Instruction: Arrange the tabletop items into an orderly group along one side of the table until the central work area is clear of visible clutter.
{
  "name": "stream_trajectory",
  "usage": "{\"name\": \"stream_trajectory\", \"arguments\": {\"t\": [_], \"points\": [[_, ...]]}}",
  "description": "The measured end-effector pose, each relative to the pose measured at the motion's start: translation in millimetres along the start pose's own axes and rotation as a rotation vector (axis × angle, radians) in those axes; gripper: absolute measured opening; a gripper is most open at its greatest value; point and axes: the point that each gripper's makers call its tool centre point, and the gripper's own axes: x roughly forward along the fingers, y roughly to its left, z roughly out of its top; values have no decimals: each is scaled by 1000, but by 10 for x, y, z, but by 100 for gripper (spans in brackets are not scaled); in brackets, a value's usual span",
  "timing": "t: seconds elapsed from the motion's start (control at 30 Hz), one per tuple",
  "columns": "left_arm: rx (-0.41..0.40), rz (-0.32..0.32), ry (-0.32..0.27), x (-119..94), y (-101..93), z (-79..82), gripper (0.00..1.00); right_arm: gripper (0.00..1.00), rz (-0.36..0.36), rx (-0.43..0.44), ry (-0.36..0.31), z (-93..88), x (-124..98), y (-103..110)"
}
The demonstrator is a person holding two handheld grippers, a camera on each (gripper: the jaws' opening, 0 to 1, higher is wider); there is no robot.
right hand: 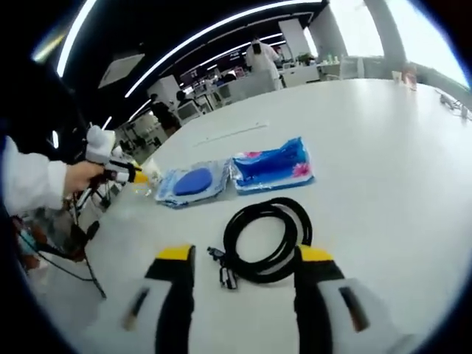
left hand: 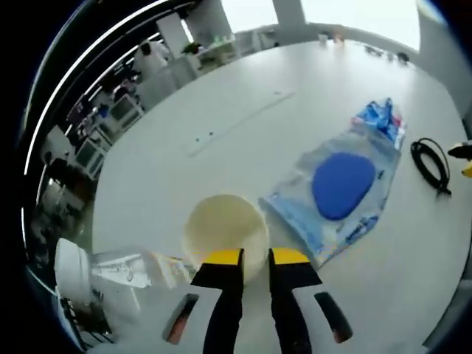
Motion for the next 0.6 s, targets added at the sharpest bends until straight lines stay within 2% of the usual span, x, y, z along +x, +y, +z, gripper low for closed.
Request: {"name": "stream_trajectory", "arguments": {"t": [0.13, 0.3, 0.4, 0.6], "points": [[15, -6, -4, -22, -26, 7, 0, 48, -12, 11, 8, -22, 10, -29], [-3, -27, -38, -87, -82, 115, 0, 47, -16, 22, 2, -10, 5, -54], [2, -57, -26, -118, -143, 83, 0, 46, -18, 30, 0, 0, -10, -56], [21, -54, -7, -235, -132, 16, 0, 46, -16, 48, -12, -8, -41, -64]]}}
